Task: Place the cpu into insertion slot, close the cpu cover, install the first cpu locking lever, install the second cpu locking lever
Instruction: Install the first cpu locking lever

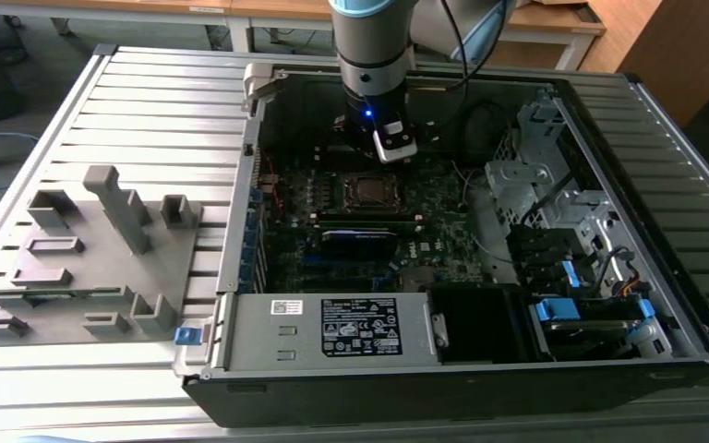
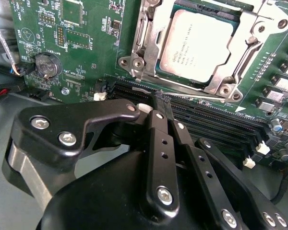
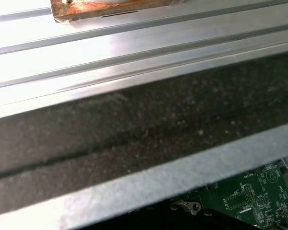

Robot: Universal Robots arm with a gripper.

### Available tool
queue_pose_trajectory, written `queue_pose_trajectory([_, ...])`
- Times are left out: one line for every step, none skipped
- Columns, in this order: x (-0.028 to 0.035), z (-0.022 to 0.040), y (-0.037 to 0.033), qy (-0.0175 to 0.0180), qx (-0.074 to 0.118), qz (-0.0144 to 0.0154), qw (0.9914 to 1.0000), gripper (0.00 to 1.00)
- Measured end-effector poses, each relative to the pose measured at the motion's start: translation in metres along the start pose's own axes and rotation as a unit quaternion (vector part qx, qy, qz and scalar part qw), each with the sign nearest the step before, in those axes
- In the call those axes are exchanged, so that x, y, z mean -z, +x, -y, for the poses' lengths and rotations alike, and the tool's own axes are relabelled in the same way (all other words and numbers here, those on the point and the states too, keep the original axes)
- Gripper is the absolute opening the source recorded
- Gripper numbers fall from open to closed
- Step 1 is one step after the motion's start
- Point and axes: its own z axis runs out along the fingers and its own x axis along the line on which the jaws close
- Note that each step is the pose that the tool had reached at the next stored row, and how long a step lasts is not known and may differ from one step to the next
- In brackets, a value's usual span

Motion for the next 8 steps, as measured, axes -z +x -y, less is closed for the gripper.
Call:
queue_pose_trajectory([0.0000, 0.0000, 0.0000, 0.0000, 0.000, 0.0000, 1.00000, 0.10])
queue_pose_trajectory([-0.0001, 0.0001, 0.0000, -0.0002, 0.000, 0.0000, 1.00000, 0.10])
queue_pose_trajectory([-0.0001, 0.0003, 0.0000, -0.0002, 0.000, 0.0001, 1.00000, 0.10])
queue_pose_trajectory([0.0000, 0.0005, -0.0001, -0.0001, 0.000, 0.0000, 1.00000, 0.10])
queue_pose_trajectory([0.0000, 0.0007, -0.0002, -0.0001, 0.000, 0.0000, 1.00000, 0.10])
queue_pose_trajectory([0.0000, 0.0009, -0.0002, 0.0000, 0.000, 0.0000, 1.00000, 0.10])
queue_pose_trajectory([-0.0002, 0.0014, -0.0003, 0.0006, 0.000, 0.0001, 1.00000, 0.10])
queue_pose_trajectory([-0.0005, 0.0018, -0.0004, 0.0012, 0.001, 0.0003, 1.00000, 0.10])
